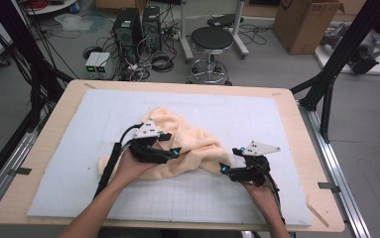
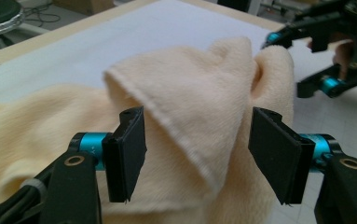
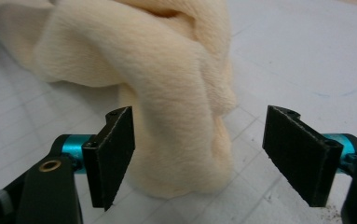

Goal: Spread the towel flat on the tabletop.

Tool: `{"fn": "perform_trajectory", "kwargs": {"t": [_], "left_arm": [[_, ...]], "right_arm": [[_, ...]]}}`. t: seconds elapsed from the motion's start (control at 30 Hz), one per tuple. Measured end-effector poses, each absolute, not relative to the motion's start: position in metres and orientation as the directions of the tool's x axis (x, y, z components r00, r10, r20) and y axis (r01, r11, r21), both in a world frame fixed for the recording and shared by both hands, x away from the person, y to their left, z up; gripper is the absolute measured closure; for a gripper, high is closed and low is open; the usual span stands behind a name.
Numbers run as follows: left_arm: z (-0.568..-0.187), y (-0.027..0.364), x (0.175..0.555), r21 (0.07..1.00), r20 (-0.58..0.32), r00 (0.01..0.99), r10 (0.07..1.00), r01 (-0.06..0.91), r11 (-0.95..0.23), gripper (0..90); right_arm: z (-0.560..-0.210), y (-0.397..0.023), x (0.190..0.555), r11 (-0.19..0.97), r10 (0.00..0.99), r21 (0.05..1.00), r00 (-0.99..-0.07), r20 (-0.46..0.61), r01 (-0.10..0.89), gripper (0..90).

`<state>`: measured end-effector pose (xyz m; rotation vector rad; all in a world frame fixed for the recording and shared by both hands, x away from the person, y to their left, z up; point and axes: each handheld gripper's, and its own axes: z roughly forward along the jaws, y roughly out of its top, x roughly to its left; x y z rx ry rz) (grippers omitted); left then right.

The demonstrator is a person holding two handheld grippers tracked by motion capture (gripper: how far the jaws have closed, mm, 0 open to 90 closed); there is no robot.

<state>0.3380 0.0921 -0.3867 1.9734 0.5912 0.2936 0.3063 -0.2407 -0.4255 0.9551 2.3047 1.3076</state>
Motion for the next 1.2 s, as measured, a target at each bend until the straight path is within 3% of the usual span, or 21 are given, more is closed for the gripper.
{"fn": "perform_trajectory", "kwargs": {"t": [0.07,0.13,0.2,0.23,0.33,0.63,0.93,1.03,1.07,1.1,1.13,1.2], "left_arm": [[-0.393,0.08,0.342,0.866,-0.023,0.849,0.527,0.28,-0.413,38.2],[-0.4,0.075,0.345,0.84,0.004,0.842,0.539,0.29,-0.458,58.3],[-0.401,0.08,0.345,0.827,-0.001,0.843,0.537,0.302,-0.474,79.2],[-0.399,0.082,0.343,0.831,0.002,0.841,0.541,0.299,-0.468,82.0],[-0.387,0.098,0.331,0.847,0.026,0.839,0.543,0.27,-0.458,83.4],[-0.351,0.154,0.277,0.879,0.051,0.825,0.562,0.23,-0.419,83.8],[-0.397,0.22,0.206,0.837,-0.032,0.791,0.611,0.356,-0.416,83.9],[-0.408,0.23,0.199,0.826,-0.053,0.787,0.615,0.381,-0.416,82.7],[-0.408,0.233,0.198,0.833,-0.062,0.789,0.612,0.378,-0.403,80.4],[-0.406,0.235,0.198,0.844,-0.072,0.788,0.612,0.375,-0.383,72.6],[-0.404,0.237,0.199,0.85,-0.072,0.785,0.616,0.371,-0.374,59.3],[-0.392,0.237,0.204,0.877,-0.08,0.791,0.607,0.345,-0.335,57.1]], "right_arm": [[-0.429,-0.24,0.315,0.367,0.687,0.834,-0.725,0.057,0.413,30.8],[-0.432,-0.238,0.32,0.385,0.671,0.82,-0.739,0.067,0.424,41.1],[-0.435,-0.237,0.323,0.399,0.643,0.809,-0.761,0.088,0.431,60.9],[-0.435,-0.238,0.324,0.412,0.61,0.802,-0.784,0.11,0.433,70.8],[-0.428,-0.241,0.321,0.421,0.58,0.813,-0.809,0.1,0.402,78.7],[-0.374,-0.237,0.289,0.425,0.474,0.874,-0.881,0.006,0.234,79.0],[-0.415,-0.201,0.242,0.498,0.331,0.83,-0.94,0.088,0.253,76.3],[-0.42,-0.196,0.236,0.552,0.303,0.797,-0.949,0.081,0.244,65.3],[-0.418,-0.196,0.235,0.542,0.289,0.803,-0.952,0.098,0.247,61.2],[-0.414,-0.198,0.234,0.524,0.273,0.816,-0.956,0.11,0.243,57.5],[-0.406,-0.202,0.232,0.493,0.264,0.839,-0.959,0.106,0.229,53.3],[-0.398,-0.206,0.233,0.465,0.267,0.855,-0.957,0.11,0.228,51.9]]}}
